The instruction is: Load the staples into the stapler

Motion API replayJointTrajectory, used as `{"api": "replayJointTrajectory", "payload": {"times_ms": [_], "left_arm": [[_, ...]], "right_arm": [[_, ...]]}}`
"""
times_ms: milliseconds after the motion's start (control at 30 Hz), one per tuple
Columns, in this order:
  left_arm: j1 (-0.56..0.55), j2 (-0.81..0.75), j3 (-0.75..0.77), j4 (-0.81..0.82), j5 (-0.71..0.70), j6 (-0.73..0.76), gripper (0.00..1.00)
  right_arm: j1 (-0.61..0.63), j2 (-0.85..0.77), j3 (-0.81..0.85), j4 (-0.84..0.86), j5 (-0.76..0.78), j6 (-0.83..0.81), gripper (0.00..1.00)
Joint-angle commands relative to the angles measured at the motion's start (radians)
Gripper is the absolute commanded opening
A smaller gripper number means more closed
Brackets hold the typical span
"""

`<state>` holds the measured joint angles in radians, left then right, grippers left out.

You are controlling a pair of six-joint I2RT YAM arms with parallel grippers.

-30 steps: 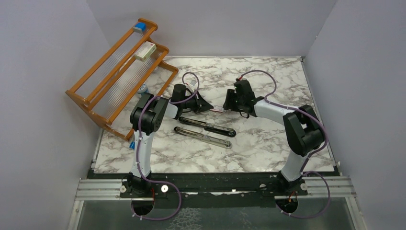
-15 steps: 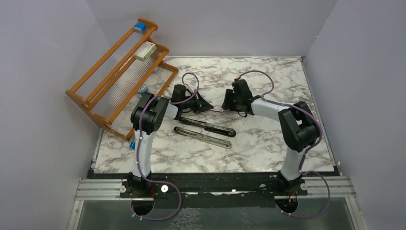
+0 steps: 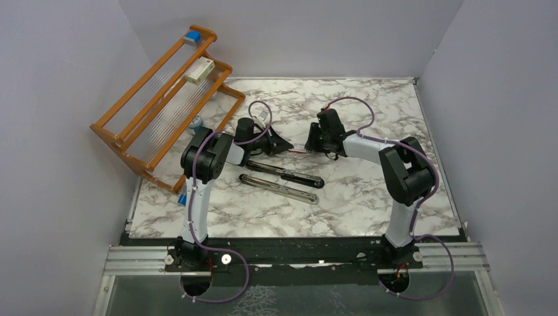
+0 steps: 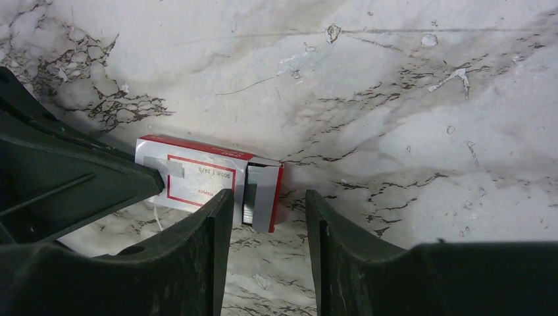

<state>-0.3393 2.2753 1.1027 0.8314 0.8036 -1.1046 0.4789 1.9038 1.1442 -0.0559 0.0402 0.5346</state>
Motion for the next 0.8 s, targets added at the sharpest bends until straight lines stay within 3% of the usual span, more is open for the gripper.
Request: {"api": "replayJointTrajectory", "payload": {"times_ms": [0,767], "left_arm": [[0.009,0.013,-0.011,0.046,0.024,-0.001,0.0],[0.01,0.017,-0.008,0.045,0.031,-0.001,0.0]], "right_arm": [[0.007,0.018,0.029,-0.018,0.016,0.012,0.45],[0.007,0.0,-0.001,-0.04,0.113,0.026,0.31]]}}
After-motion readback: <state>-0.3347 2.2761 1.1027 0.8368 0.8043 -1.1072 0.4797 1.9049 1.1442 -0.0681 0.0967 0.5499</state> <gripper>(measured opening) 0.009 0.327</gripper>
